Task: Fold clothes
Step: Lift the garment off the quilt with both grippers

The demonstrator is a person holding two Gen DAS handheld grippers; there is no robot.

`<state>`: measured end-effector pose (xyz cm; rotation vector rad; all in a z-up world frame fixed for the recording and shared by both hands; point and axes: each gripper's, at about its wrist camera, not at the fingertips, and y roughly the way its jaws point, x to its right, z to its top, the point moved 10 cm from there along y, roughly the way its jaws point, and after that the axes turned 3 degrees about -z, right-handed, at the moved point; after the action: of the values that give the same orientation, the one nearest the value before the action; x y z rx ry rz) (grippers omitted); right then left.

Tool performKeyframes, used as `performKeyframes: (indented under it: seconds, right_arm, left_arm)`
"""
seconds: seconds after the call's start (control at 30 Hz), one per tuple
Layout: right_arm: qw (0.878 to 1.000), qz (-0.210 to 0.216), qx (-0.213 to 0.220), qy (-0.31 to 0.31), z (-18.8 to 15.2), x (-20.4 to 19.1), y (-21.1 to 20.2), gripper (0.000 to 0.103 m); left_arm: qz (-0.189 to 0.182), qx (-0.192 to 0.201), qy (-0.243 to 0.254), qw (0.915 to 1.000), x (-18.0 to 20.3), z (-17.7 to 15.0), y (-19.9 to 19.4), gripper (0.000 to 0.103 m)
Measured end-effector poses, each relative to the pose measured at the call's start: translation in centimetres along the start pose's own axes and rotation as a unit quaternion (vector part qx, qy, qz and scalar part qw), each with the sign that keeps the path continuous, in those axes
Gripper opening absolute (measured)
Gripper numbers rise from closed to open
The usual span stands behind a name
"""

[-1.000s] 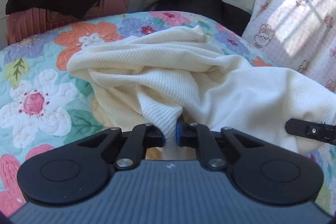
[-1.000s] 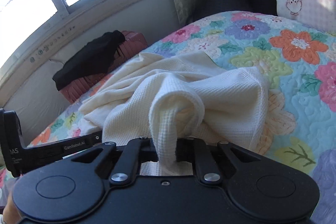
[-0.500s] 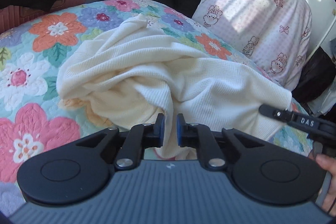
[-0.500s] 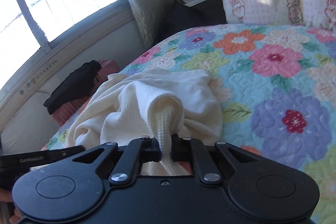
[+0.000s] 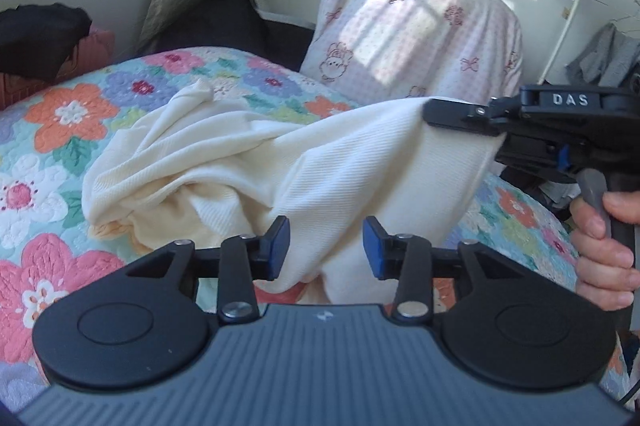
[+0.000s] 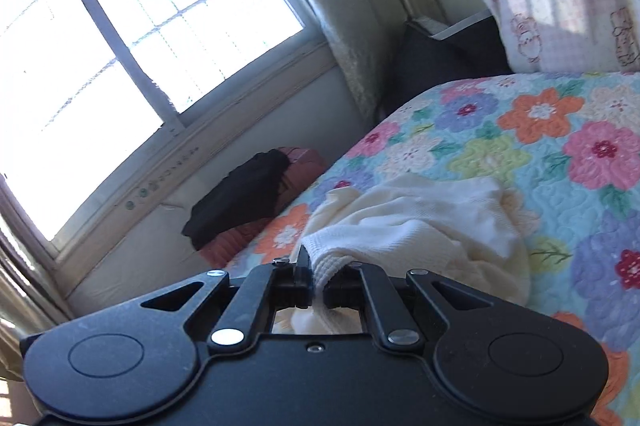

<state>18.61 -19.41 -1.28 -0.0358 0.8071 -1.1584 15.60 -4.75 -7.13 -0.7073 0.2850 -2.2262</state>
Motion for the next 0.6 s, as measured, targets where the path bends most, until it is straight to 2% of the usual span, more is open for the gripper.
performKeyframes:
  seconds: [0.17,0.27,0.3,0.33,0.37,0.4,0.47,0.53,0.6]
  right_arm:
    - [0.998,0.052,-0.03,-0.006,-1.8,-4.6,0.5,0.007]
    - [0.996,0.07,-0.046,-0.042,-2.7,-7.5,0.6,0.007]
    - [0.994,0.077,-0.053,-0.051,-3.0,-8.4,0.6,0.007]
    - [0.993,0.085,-0.061,-0.056,-3.3,-9.2,0.5,0.007]
    - [0.991,0.097,-0.068,-0.056,-3.5,-9.9,0.5,0.007]
    - [0.99,0.11,-0.073,-0.052,-3.7,-10.4,0.3,0.007]
    - [0.989,0.112,-0.073,-0.061,-4.0,-10.7,0.2,0.007]
    - [0.99,0.082,-0.065,-0.095,-4.2,-10.3,0.4,0.008]
    - [0.989,0.039,-0.063,-0.128,-4.5,-9.1,1.0,0.013]
  left_arm:
    - [-0.058,0.033,0.014,0.9977,2.5,0.6,-0.8,0.073]
    - [-0.045,0.032,0.0,0.9985,2.0,0.4,-0.2,0.084]
    - [-0.04,0.032,-0.006,0.9987,1.7,0.4,0.0,0.085]
    - [-0.019,0.031,-0.015,0.9992,0.8,0.3,0.2,0.084]
    - [0.005,0.031,-0.025,0.9992,-0.3,0.2,0.4,0.076]
    - [0.027,0.028,-0.034,0.9987,-1.5,0.2,0.4,0.045]
    - [0.07,0.021,-0.034,0.9967,-3.8,0.4,0.1,0.004]
    - [0.123,0.044,-0.006,0.9914,-5.4,1.3,-1.2,0.003]
    - [0.176,0.061,0.026,0.9822,-6.3,2.1,-2.4,0.003]
